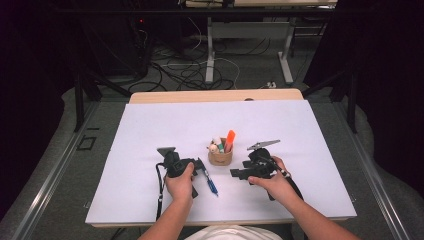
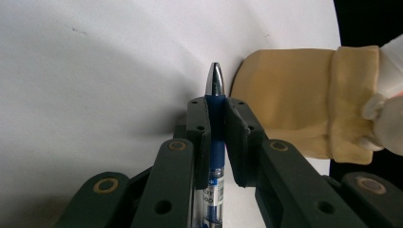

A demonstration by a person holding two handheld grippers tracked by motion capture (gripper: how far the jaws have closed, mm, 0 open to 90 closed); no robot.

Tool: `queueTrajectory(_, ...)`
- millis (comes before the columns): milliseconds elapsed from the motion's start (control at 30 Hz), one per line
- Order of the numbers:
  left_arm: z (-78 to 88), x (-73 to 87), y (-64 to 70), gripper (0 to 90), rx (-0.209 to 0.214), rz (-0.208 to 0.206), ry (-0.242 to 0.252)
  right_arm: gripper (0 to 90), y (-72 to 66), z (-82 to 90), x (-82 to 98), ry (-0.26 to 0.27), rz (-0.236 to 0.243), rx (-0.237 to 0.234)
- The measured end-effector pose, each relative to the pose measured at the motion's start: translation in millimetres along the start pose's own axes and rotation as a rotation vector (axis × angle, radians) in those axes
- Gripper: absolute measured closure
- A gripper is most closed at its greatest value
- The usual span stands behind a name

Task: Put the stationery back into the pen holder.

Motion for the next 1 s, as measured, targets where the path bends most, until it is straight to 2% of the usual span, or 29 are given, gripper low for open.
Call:
queueTrajectory(200,6.2,-0.8,2.1,80.9,0.023,-0.026,0.012,32.3,-0.6,0.0,0.5,-0.003,-0.003,-0.002)
queueTrajectory(233,6.9,-0.6,2.2,80.9,0.017,-0.037,0.013,32.2,-0.7,0.2,0.6,-0.006,-0.001,-0.001)
queueTrajectory(267,8.6,-0.4,2.8,80.9,0.039,-0.049,0.008,32.2,-0.9,-0.1,0.5,-0.002,0.001,-0.005)
queueTrajectory(400,11.5,-0.8,5.6,81.0,0.036,-0.075,0.041,32.9,-1.8,-0.7,0.7,0.000,0.004,-0.010)
queueTrajectory(433,13.6,-0.9,6.2,80.9,0.044,-0.093,0.038,33.0,-1.8,-0.8,0.8,0.001,0.007,-0.010)
queueTrajectory(533,16.4,-1.8,9.4,80.9,0.038,-0.107,0.056,33.3,-2.5,-1.3,0.9,0.011,0.006,-0.019)
queueTrajectory(567,17.5,-2.4,9.5,81.0,0.034,-0.129,0.061,33.3,-1.9,0.7,1.4,-0.019,0.014,-0.009)
queueTrajectory(600,19.5,-2.8,10.2,81.0,0.033,-0.142,0.053,33.3,-1.9,0.1,1.0,-0.011,0.017,-0.013)
queueTrajectory(667,21.2,-4.2,12.5,80.9,0.032,-0.137,0.055,33.1,-2.8,0.7,1.3,-0.022,0.014,-0.016)
queueTrajectory(733,23.5,-6.0,13.8,81.0,0.029,-0.154,0.062,32.8,-3.8,0.3,1.4,-0.017,0.011,-0.023)
queueTrajectory(767,25.6,-6.7,14.3,81.0,0.023,-0.167,0.059,32.7,-4.7,-1.7,0.6,0.014,0.011,-0.039)
queueTrajectory(800,26.6,-7.3,15.5,81.0,0.020,-0.173,0.067,32.6,-5.1,-0.8,0.9,-0.002,0.011,-0.034)
queueTrajectory(900,31.5,-8.7,18.9,80.9,0.029,-0.208,0.065,32.1,-7.0,0.3,-0.1,0.007,0.006,-0.042)
queueTrajectory(1000,35.3,-10.6,24.4,80.9,0.034,-0.239,0.090,32.1,-10.2,1.1,-1.1,0.011,0.007,-0.064)
Point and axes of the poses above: each handheld gripper's, and its own axes: z roughly backward along the jaws, x roughly out of its underside, y roughly to its right, the point moved 5 cm from there along -z, roughly forward along the jaws, and after that the axes turned 11 degrees about -z, right-handed, at the moved point
